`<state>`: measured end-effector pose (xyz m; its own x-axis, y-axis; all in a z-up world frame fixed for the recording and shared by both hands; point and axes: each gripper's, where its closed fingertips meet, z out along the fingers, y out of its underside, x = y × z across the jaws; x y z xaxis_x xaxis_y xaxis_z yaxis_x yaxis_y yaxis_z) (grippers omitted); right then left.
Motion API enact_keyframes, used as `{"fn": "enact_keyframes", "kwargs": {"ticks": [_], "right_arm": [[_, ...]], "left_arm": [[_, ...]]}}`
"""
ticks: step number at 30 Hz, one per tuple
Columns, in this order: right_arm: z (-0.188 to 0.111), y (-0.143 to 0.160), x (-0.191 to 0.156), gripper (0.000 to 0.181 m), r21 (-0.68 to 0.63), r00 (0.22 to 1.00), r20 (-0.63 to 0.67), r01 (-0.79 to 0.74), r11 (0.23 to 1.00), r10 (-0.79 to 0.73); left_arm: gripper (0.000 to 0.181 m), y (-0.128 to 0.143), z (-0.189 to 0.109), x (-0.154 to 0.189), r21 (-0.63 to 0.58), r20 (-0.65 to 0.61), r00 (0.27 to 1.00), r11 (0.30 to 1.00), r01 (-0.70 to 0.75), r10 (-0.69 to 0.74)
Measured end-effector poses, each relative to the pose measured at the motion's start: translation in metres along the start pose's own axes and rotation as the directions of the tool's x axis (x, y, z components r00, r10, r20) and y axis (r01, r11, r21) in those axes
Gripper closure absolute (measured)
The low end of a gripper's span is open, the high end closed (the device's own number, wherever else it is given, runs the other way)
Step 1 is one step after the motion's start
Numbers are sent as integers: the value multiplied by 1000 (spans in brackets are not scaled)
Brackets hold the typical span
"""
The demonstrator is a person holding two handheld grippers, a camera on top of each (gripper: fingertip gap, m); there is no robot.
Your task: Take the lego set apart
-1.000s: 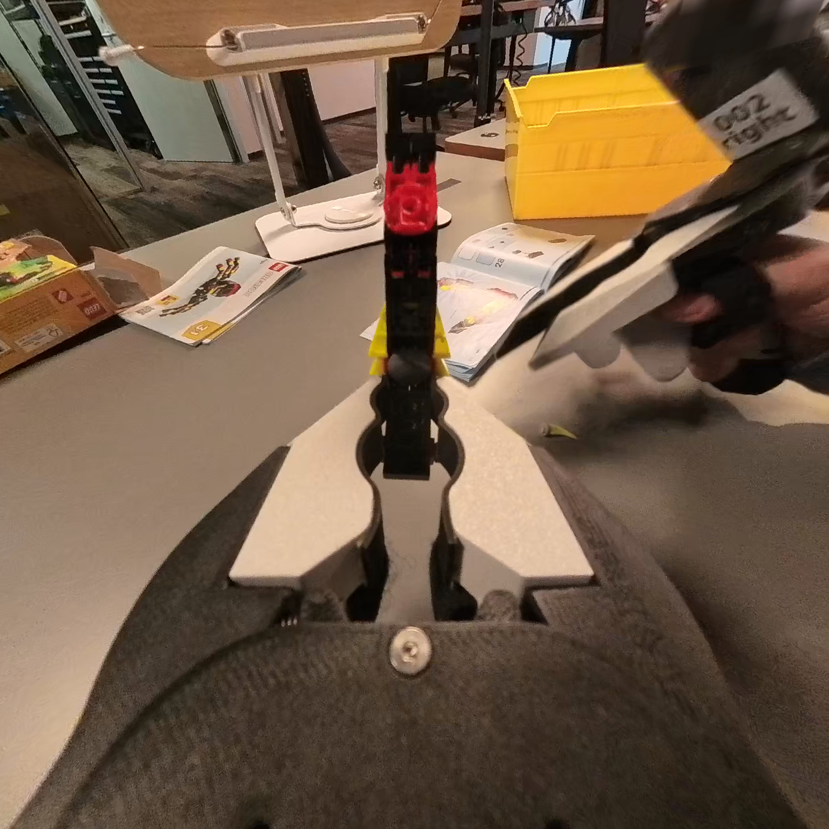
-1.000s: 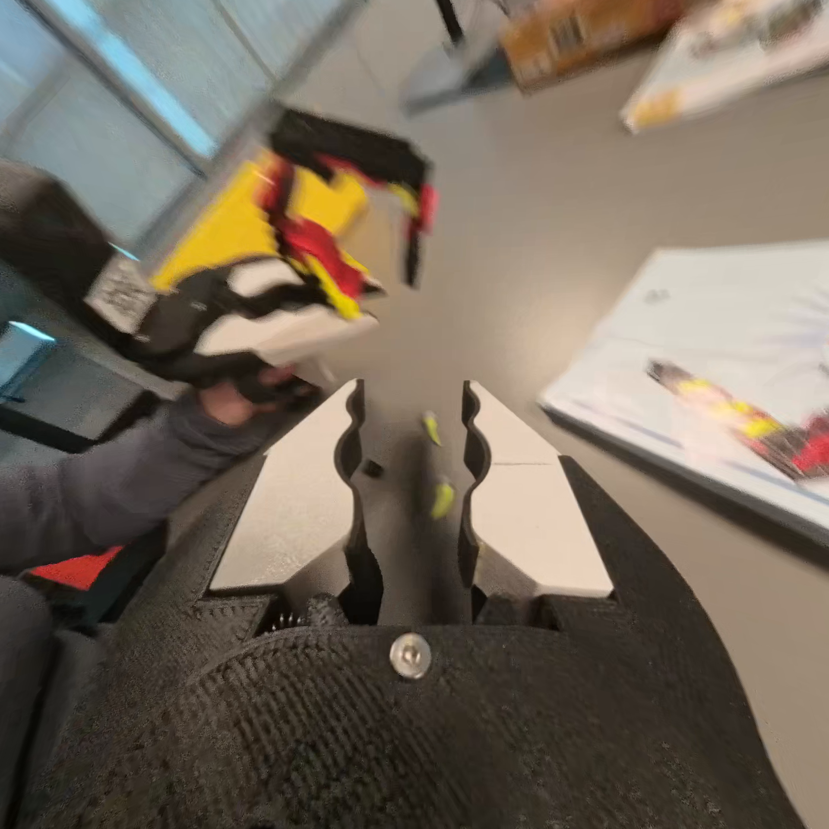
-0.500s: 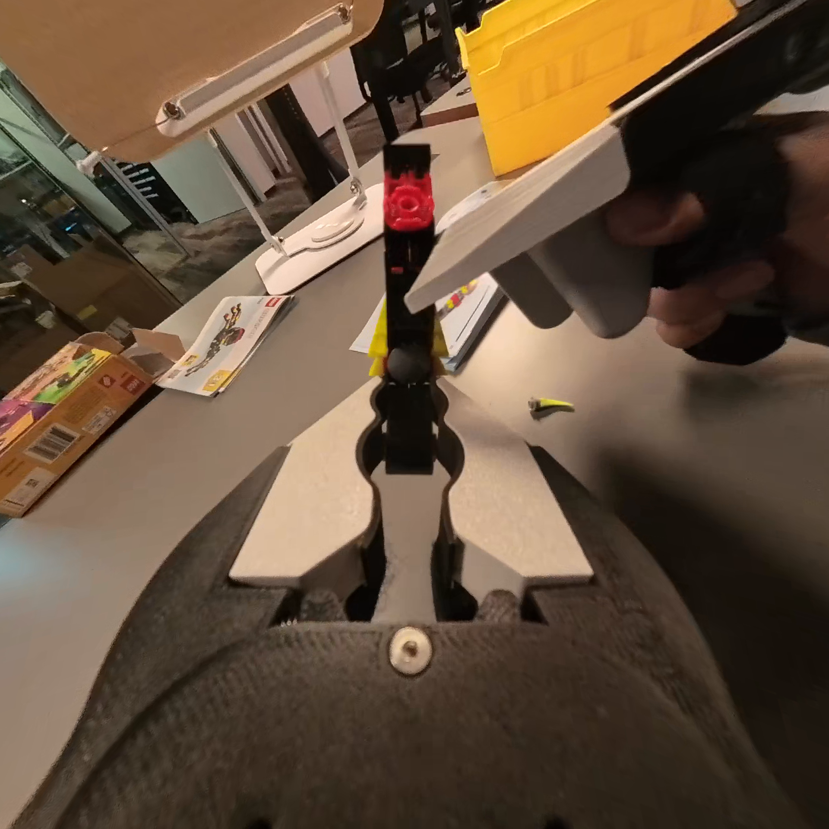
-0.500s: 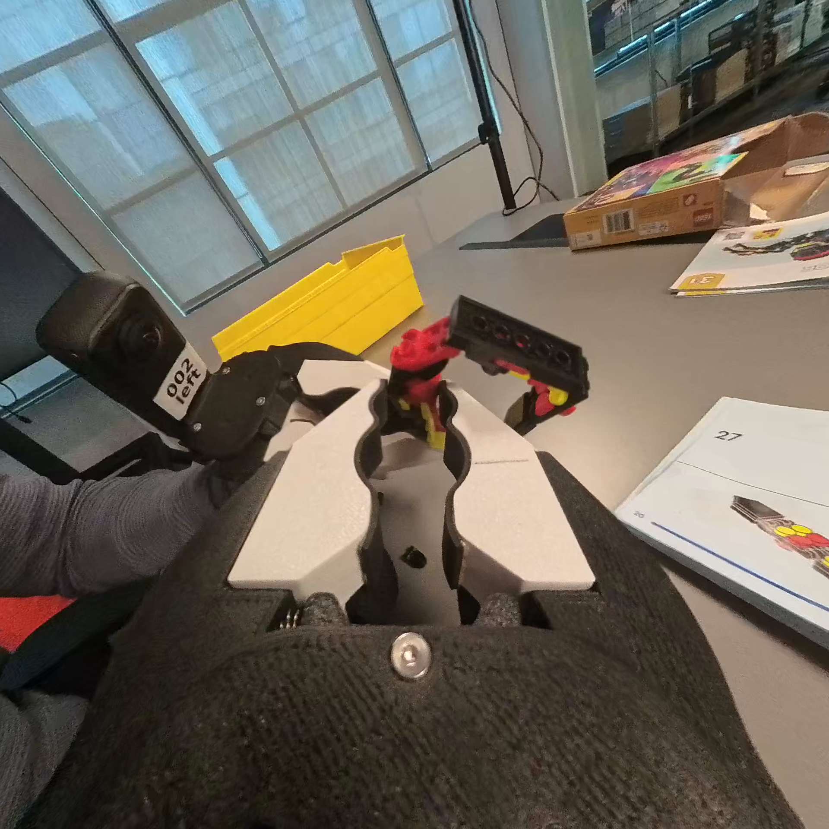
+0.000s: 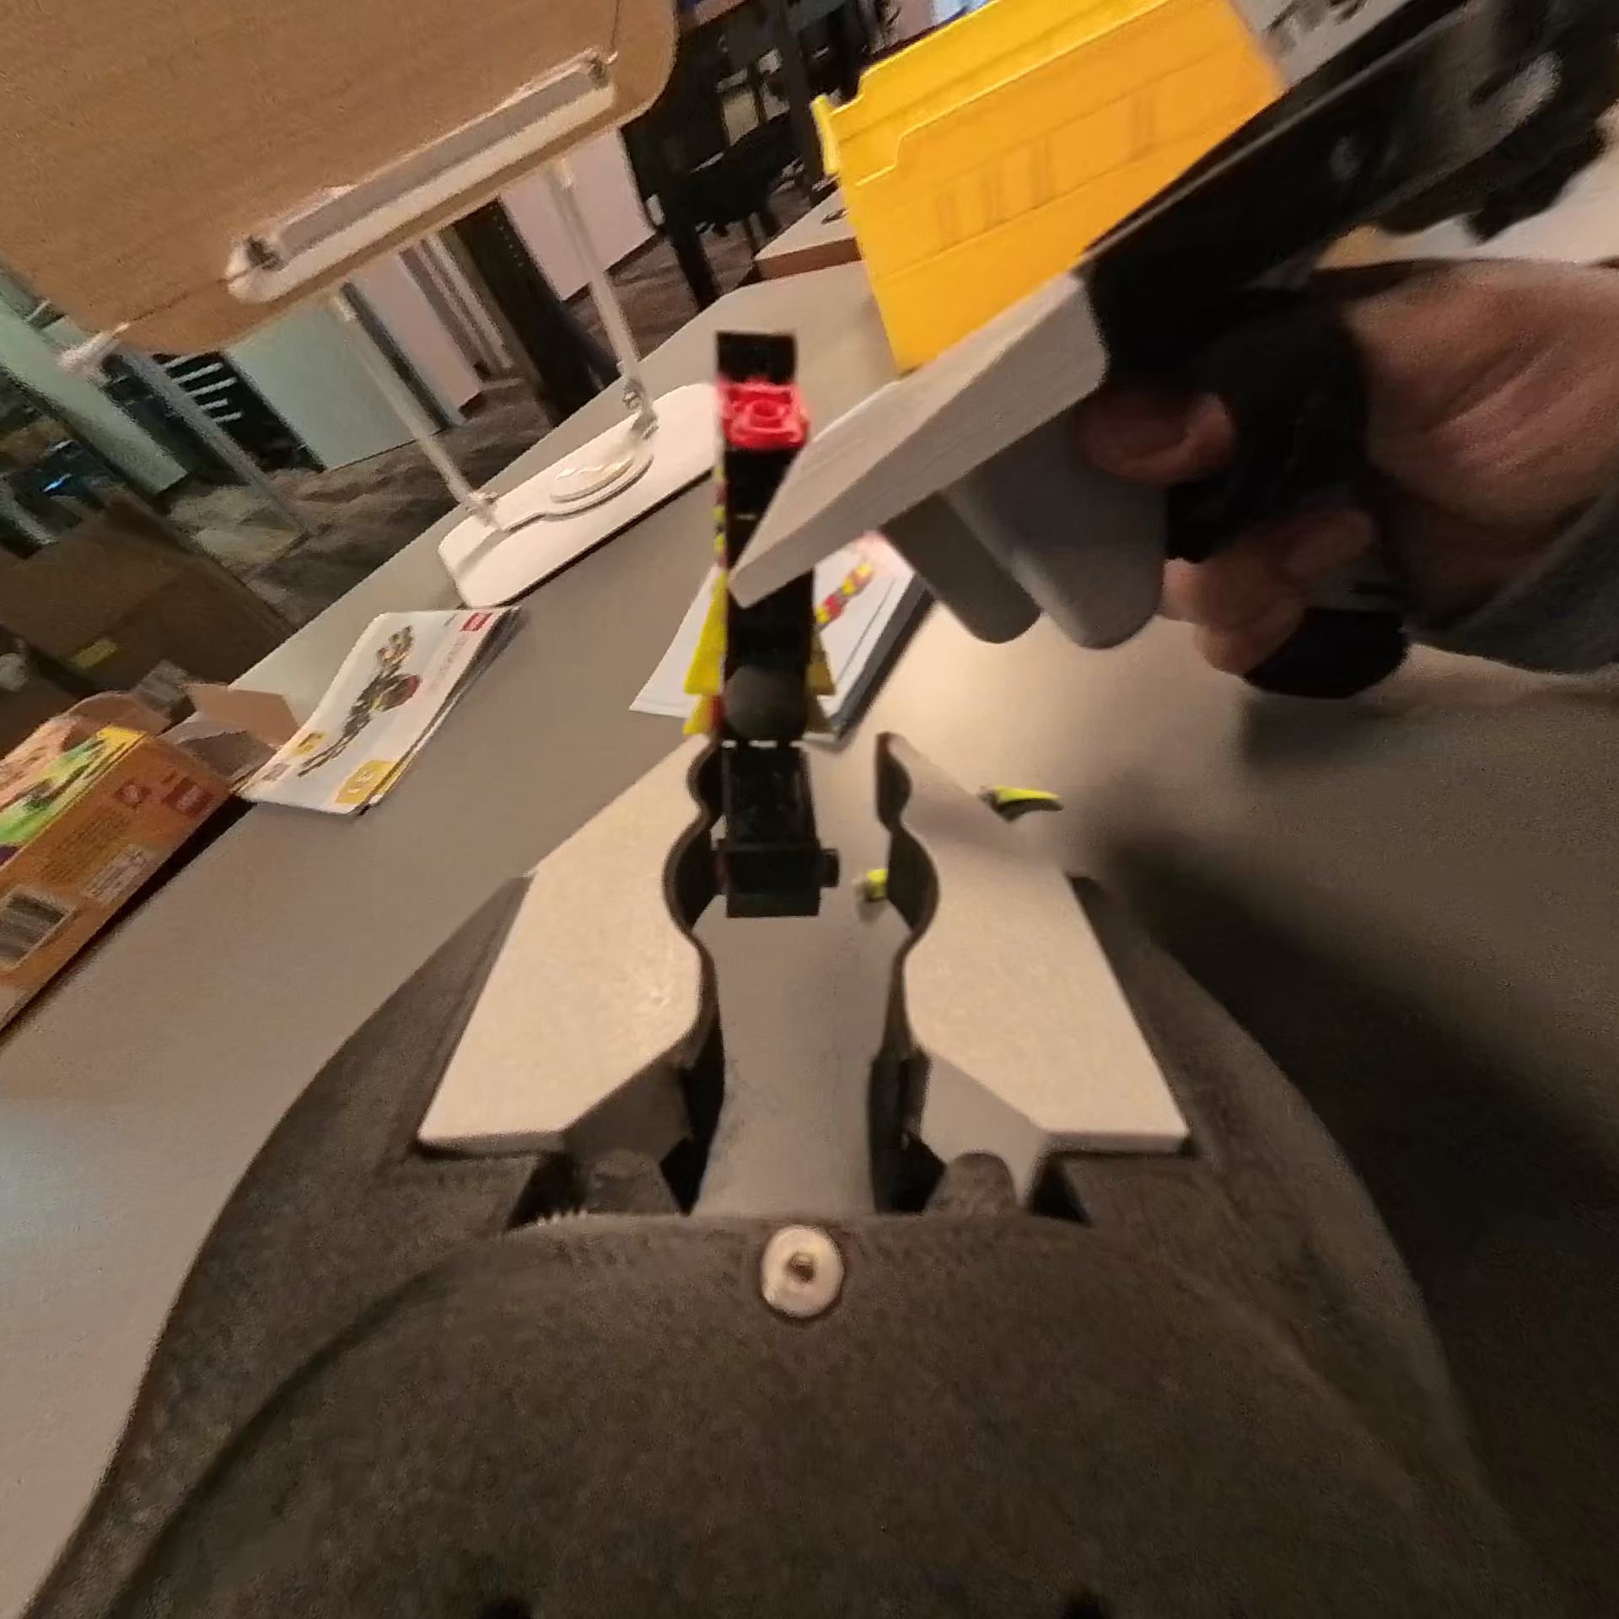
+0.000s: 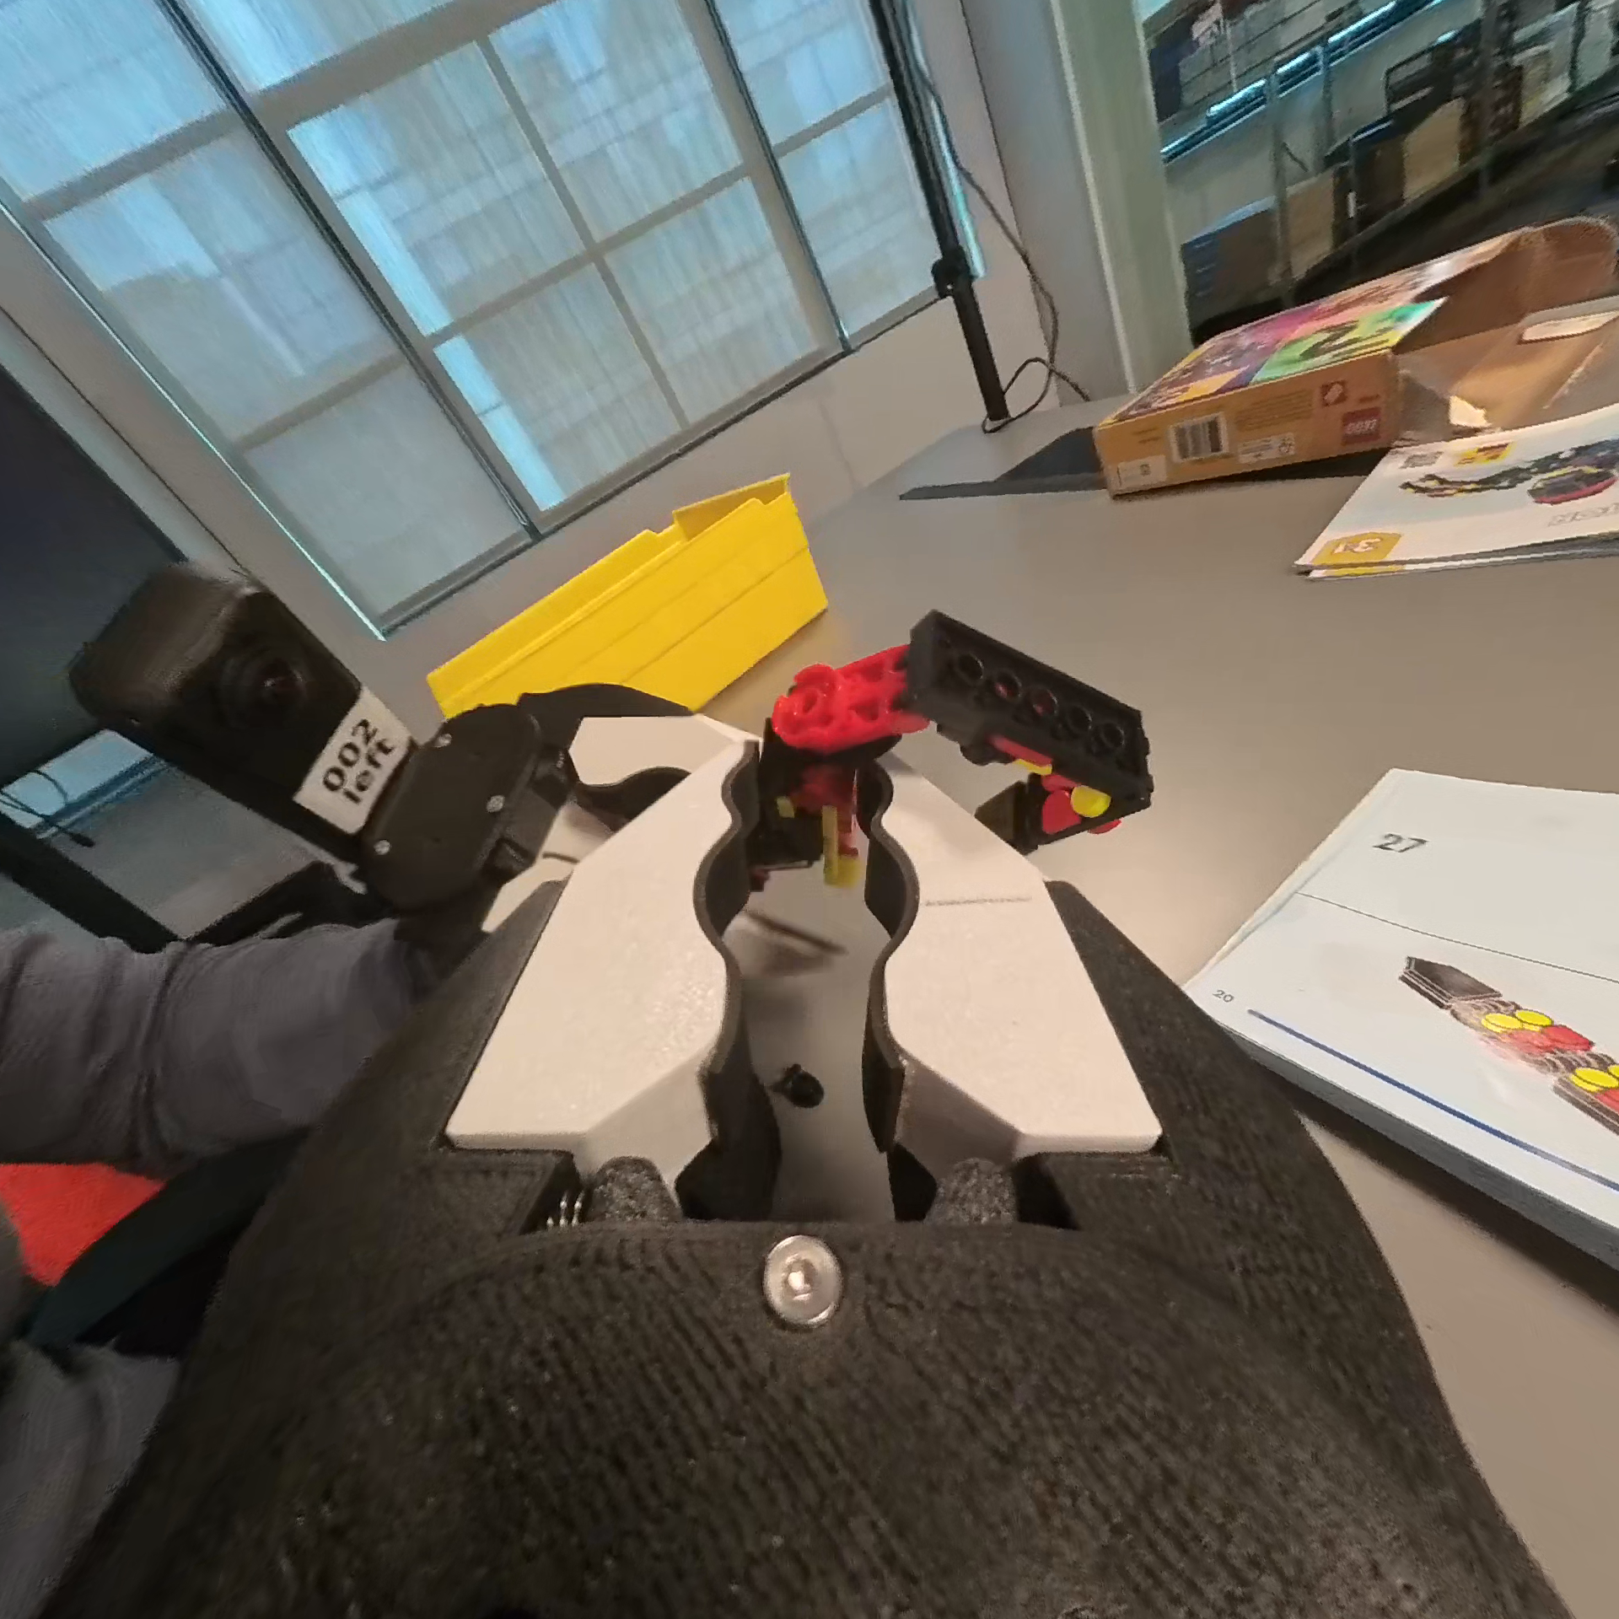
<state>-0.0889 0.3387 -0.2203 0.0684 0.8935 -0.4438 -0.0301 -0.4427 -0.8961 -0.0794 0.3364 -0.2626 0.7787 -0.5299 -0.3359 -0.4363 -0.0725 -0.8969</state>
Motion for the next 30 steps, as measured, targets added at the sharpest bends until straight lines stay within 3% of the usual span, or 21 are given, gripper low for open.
{"fn": "enact_keyframes", "kwargs": {"ticks": [3,8,10,13,15,18,23,25,27,30], "right_arm": [[-7,-4,-3,161,7,994,84,-65,998,64],[-23,-9,-12,162,-32,948,265,-174,984,177],[-28,-9,-12,162,-42,935,297,-188,981,192],[-34,-4,-26,162,-104,894,404,-168,980,196],[-39,-3,-45,162,-118,843,508,-137,984,178],[-45,4,-65,162,-142,777,614,-69,987,143],[-52,15,-84,162,-177,677,721,-27,984,148],[-50,17,-84,162,-169,683,719,-11,986,131],[-45,20,-81,162,-152,710,698,23,988,91],[-41,16,-74,162,-106,758,652,52,993,30]], "left_arm": [[121,-7,-5,17,54,-102,992,996,-74,79],[101,-15,-19,28,176,-128,956,955,-240,264],[101,-24,-27,26,233,-143,961,952,-199,235],[101,-40,-40,22,307,-276,960,951,41,48],[108,-48,-49,24,313,-435,897,920,237,-83],[125,-55,-60,34,231,-646,733,859,456,-215],[136,-60,-71,50,-3,-842,410,763,646,-351],[137,-61,-72,54,-89,-869,302,724,684,-393],[138,-61,-70,53,-113,-867,277,704,701,-415],[141,-57,-64,48,-87,-836,342,718,690,-429]]}}
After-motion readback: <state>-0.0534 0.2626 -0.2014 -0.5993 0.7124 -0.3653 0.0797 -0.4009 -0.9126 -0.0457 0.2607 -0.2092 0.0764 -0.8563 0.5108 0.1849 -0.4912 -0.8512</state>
